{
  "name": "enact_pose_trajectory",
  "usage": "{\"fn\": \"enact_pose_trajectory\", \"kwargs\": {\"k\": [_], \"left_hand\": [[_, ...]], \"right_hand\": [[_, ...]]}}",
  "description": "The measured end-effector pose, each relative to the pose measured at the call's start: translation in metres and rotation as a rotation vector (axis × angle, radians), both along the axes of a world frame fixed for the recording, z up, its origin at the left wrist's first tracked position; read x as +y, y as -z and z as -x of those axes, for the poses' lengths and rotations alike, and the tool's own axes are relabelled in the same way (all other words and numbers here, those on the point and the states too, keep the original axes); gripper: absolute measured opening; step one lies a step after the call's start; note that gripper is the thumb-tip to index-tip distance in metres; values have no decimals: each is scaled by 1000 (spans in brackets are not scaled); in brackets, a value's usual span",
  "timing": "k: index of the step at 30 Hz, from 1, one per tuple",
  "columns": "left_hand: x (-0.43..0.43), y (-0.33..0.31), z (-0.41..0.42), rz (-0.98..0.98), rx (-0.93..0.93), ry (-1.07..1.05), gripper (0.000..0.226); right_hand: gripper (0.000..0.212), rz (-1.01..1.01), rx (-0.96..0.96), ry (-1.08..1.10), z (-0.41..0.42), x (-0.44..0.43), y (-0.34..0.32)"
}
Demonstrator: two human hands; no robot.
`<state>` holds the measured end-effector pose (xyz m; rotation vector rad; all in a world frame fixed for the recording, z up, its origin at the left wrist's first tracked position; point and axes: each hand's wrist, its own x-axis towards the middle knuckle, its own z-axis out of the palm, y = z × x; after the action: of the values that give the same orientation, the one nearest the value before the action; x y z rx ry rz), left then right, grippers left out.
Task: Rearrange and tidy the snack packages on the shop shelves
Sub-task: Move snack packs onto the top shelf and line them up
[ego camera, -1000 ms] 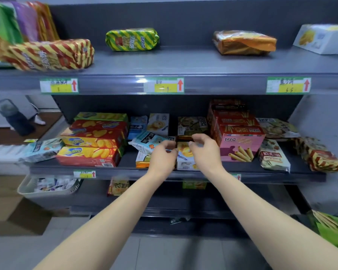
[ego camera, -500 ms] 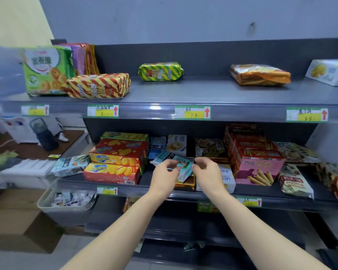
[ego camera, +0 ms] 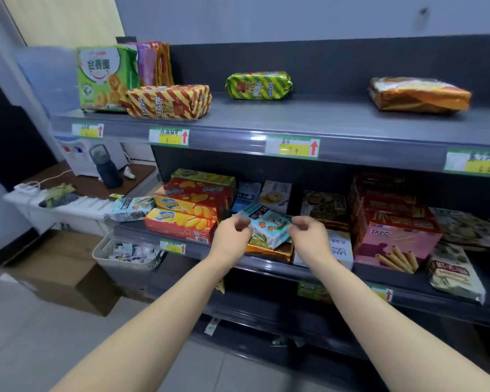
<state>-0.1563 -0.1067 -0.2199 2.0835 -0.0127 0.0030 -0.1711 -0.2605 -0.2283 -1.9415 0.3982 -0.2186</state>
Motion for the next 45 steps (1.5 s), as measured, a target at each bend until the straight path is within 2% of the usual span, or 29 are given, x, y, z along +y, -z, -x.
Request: {"fn": "enact_pose_trajectory", "kwargs": {"k": [7,14,18,21,23,27,32,37,42,45], "left_hand": [[5,32,-1,-17,74,-11,29],[10,59,-39,-17,174,39,28],[12,75,-66,-55,219,84,29],[13,85,-81,-82,263,133,31],[13,91,-91,-88,285,162,34],[15,102,-110,-111,302,200,38],[13,106,-120,-81,403,276,51],[9,111,-126,-39,458,230,55],[14,104,-130,-34,418,141,50],[15,100,-132,0,436,103,25]], "right_hand": [[33,1,136,-22,3,-1,29],[33,17,262,29,-21,5,46],[33,6,403,49,-34,11,59],[39,69,495,-13,-42,16,67],[50,76,519,-25,-48,20,72],[59,135,504,-23,-63,25,80],[57,181,530,19,-79,32,88],[51,143,520,103,-89,36,88],[40,113,500,195,-94,32,86],[30,82,481,212,-92,32,83]]}}
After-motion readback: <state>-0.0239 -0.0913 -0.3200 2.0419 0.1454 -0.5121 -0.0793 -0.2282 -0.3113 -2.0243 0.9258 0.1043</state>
